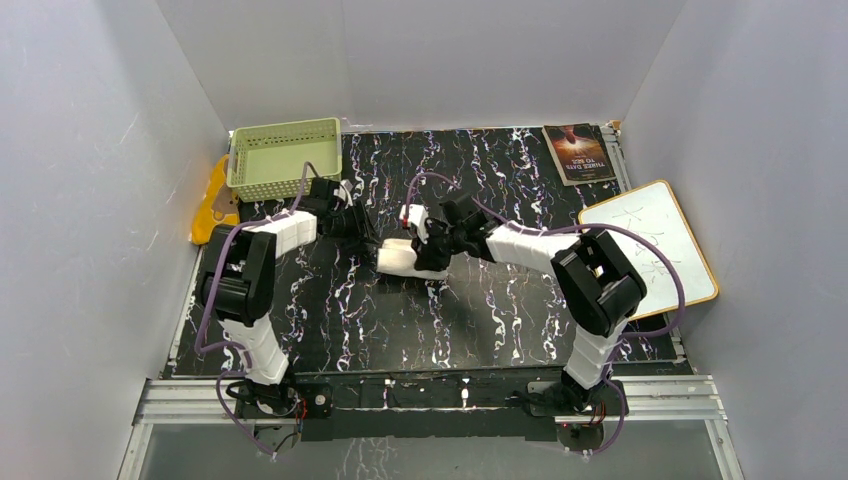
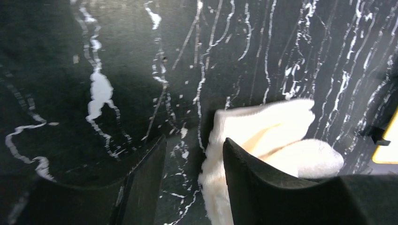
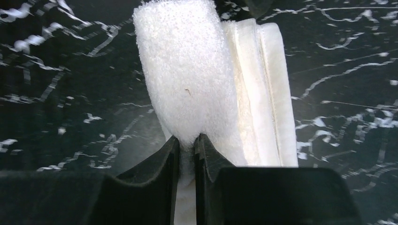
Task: Roll the towels
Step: Roll the towel at the center of the board.
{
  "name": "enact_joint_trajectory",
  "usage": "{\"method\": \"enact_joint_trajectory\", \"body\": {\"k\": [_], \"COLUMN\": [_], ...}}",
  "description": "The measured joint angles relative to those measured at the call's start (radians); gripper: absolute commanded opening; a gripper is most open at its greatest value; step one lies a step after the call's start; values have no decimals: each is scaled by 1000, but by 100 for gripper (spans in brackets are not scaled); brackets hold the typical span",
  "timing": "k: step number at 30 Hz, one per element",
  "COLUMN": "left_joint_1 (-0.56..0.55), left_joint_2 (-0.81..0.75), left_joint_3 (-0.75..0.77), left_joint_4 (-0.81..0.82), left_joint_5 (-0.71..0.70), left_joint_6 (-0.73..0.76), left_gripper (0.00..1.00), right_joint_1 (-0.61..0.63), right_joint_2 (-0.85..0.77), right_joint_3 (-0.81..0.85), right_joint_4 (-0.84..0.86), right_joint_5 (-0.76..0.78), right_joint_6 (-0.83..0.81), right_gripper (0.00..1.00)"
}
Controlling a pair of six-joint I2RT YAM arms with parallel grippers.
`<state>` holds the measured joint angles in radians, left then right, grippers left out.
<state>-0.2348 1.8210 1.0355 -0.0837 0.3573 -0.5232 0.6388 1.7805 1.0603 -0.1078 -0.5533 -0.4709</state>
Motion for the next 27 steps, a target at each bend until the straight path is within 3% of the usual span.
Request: {"method": "enact_joint_trajectory", "body": {"k": [7, 14, 20, 27], "left_joint_1": [30, 40, 37, -8], "left_joint_2": [-90, -372, -559, -414], "left_joint_3": [-34, -233, -463, -543], "left_joint_4": [-94, -66, 154, 486], "left_joint_5": [-82, -50, 82, 159], "left_joint_6": [22, -37, -200, -347], "left_gripper": [54, 61, 63, 69], "right_joint_1": [-57, -130, -166, -202], "right_joint_2": [76, 148, 254, 335], "right_joint_3": [82, 89, 112, 113], "right_joint_4": [-48, 54, 164, 378], "right_joint_5": [-173, -257, -354, -415], "right_joint_6": [294, 678, 945, 1235], "right_gripper": [1, 0, 0, 0]}}
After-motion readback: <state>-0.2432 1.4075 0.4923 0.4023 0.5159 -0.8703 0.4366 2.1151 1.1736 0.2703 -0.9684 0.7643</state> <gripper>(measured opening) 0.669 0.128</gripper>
